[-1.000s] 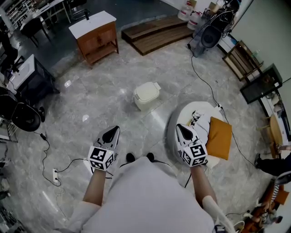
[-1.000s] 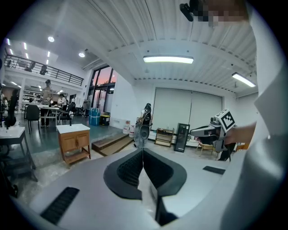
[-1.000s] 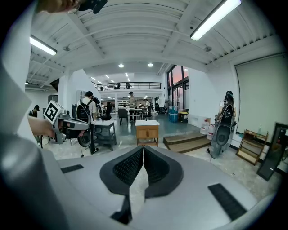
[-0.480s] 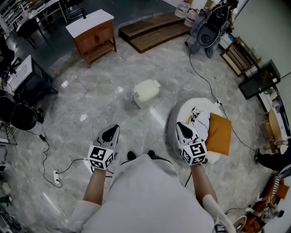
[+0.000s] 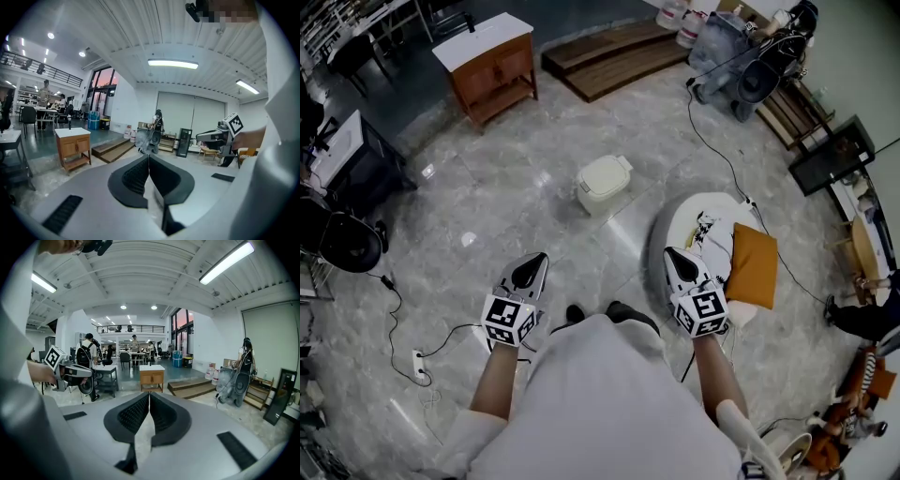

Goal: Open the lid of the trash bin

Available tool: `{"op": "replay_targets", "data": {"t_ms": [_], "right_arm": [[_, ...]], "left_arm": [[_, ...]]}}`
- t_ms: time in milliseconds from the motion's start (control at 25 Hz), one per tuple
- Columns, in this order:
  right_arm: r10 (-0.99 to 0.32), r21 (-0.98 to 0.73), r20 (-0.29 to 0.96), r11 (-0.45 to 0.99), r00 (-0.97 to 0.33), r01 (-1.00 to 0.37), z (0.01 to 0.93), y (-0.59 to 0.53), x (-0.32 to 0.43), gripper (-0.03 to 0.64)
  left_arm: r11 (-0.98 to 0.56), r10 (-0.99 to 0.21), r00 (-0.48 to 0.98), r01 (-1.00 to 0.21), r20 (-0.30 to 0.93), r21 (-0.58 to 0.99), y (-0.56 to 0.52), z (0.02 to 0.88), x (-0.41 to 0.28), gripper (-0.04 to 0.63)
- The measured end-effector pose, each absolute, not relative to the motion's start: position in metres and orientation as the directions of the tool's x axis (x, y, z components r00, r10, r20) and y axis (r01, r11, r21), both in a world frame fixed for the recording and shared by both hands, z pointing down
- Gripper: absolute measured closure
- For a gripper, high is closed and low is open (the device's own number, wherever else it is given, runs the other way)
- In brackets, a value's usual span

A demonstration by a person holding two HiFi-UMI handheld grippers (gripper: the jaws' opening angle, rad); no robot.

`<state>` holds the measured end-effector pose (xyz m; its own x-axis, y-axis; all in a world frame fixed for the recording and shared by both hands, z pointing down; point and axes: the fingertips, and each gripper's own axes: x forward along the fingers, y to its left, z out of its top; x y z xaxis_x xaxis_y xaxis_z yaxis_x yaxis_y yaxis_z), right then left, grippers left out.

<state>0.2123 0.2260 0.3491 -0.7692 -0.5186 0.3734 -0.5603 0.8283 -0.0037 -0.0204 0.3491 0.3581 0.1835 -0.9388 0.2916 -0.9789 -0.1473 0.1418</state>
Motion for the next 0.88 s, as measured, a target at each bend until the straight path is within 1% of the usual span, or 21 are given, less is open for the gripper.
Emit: {"op": "replay_targets", "data": {"t_ms": [320, 880], "right_arm": [[-0.513, 0.000, 0.385, 0.831, -0.767, -0.556, 0.353, 0.236, 0.201, 0.586], [-0.492, -0.016, 0.392, 0.841, -0.777, -0.540, 0.360, 0.218, 0.184, 0.586]], "left_arm": [[-0.144, -0.941, 0.183, -0.978, 0.286, 0.151, 0.356, 0.361, -0.033, 0.577], [-0.124, -0.942, 0.166, -0.980, 0.290, 0.158, 0.340, 0.365, -0.046, 0.577]]}}
